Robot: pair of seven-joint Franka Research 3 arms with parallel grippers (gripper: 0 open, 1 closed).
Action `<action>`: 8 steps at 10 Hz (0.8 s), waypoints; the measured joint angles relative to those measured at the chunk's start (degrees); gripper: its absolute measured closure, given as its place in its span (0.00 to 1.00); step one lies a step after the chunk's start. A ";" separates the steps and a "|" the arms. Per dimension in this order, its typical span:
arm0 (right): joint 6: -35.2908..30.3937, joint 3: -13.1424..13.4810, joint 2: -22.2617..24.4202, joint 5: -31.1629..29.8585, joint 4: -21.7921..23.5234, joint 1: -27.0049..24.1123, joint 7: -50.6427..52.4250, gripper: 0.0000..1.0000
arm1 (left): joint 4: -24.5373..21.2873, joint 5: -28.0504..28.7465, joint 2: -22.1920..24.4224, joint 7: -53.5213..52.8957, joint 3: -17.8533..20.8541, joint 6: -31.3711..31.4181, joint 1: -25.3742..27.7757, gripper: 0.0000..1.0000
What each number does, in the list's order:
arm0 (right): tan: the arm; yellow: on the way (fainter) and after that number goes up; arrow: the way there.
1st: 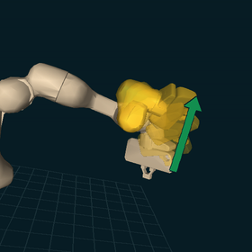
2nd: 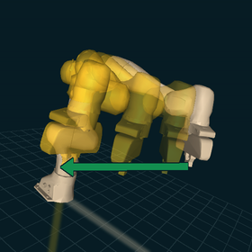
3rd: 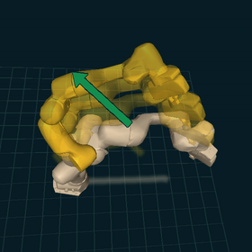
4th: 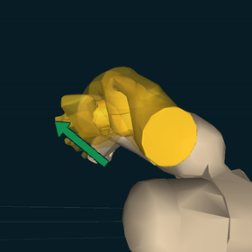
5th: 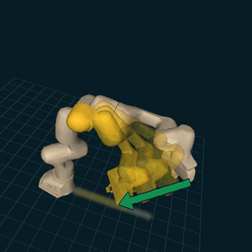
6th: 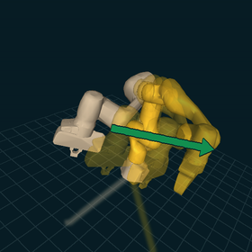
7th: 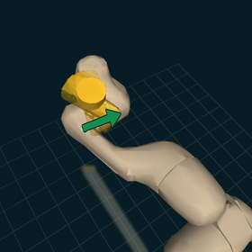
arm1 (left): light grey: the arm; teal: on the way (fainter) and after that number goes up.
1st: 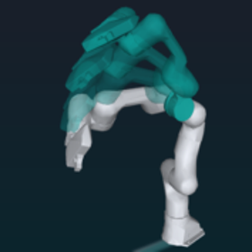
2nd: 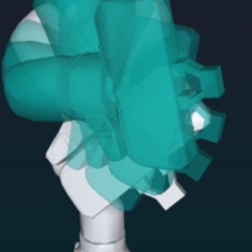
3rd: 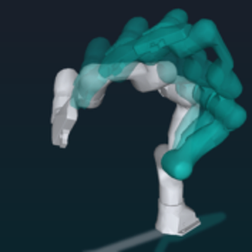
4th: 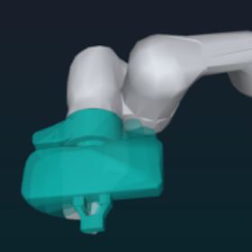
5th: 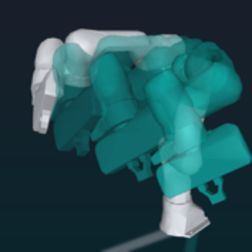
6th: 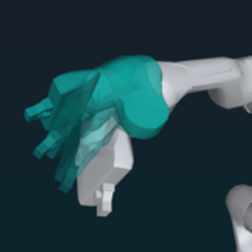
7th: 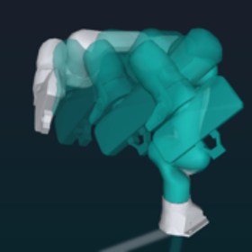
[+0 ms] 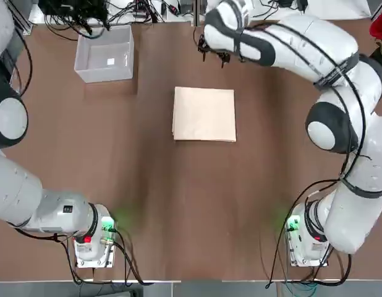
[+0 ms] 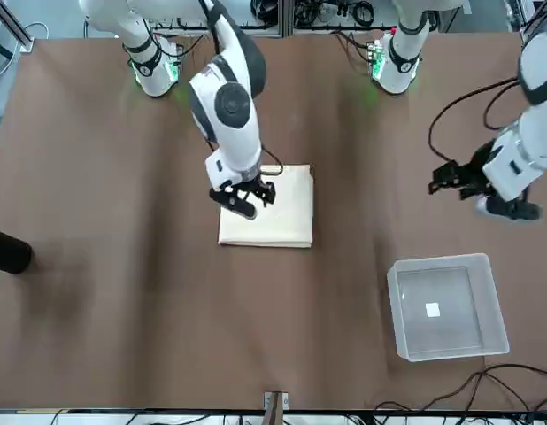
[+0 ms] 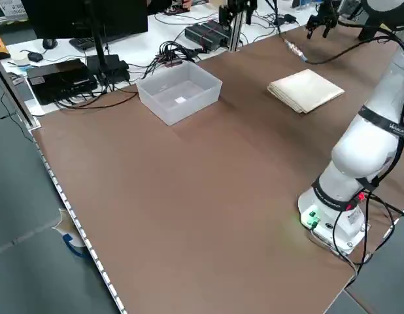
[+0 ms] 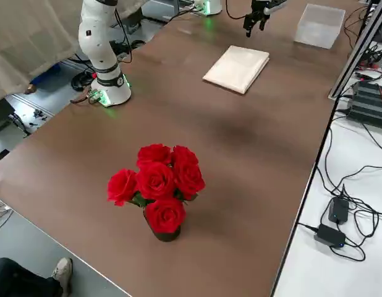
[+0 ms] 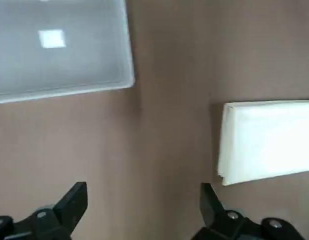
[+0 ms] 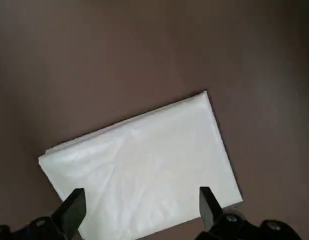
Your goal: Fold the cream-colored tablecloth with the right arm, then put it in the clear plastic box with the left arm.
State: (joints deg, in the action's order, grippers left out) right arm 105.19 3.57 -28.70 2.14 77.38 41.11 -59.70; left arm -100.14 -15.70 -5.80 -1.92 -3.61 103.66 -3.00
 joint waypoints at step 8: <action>-18.59 0.41 6.25 -0.28 -7.57 -15.03 20.99 0.00 | -22.03 -7.09 -9.87 5.71 -20.15 39.66 -0.79 0.00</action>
State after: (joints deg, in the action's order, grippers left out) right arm 86.60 3.98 -22.45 1.86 69.81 26.08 -38.71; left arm -122.17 -22.79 -15.67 3.80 -23.76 143.33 -3.79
